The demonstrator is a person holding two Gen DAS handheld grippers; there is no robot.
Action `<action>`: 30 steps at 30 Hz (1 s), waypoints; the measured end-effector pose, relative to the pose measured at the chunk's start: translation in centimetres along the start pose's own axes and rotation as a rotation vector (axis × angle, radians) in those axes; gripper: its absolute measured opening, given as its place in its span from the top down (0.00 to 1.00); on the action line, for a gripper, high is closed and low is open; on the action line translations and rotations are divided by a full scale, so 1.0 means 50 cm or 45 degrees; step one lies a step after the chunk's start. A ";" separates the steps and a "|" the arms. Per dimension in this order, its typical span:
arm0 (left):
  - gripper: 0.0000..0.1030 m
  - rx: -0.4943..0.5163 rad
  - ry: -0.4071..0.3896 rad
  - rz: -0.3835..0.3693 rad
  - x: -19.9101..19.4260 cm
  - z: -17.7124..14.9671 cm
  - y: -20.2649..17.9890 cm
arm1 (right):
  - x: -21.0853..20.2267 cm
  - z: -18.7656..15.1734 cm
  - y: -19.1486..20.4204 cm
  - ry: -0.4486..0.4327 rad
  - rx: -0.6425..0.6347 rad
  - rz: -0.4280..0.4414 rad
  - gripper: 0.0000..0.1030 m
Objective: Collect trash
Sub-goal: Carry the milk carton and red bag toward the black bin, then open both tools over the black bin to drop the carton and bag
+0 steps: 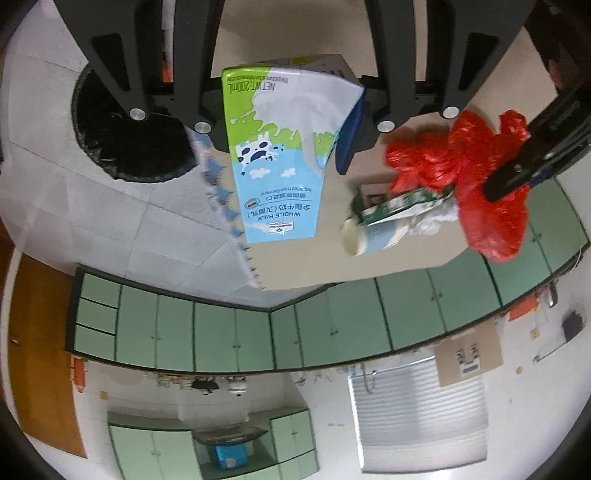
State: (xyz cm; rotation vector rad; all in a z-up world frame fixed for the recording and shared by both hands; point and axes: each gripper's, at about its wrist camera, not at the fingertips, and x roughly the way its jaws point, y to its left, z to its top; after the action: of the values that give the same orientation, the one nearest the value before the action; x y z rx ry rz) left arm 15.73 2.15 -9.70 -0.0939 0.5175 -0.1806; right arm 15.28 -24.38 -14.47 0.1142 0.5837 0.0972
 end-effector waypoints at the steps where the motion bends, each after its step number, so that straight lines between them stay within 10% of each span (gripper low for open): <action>1: 0.65 0.007 -0.001 -0.013 0.009 0.004 -0.014 | -0.006 0.002 -0.015 -0.007 0.011 -0.018 0.57; 22: 0.65 0.200 0.096 -0.357 0.265 0.033 -0.440 | -0.019 0.042 -0.398 -0.056 0.191 -0.370 0.57; 30: 0.40 0.217 0.149 -0.390 0.340 0.018 -0.520 | 0.029 0.028 -0.487 -0.020 0.213 -0.433 0.48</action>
State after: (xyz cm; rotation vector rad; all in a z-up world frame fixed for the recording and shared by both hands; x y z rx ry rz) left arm 26.84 -26.62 -13.62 0.0044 0.6011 -0.5310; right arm 18.69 -48.38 -17.39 0.1762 0.5874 -0.2827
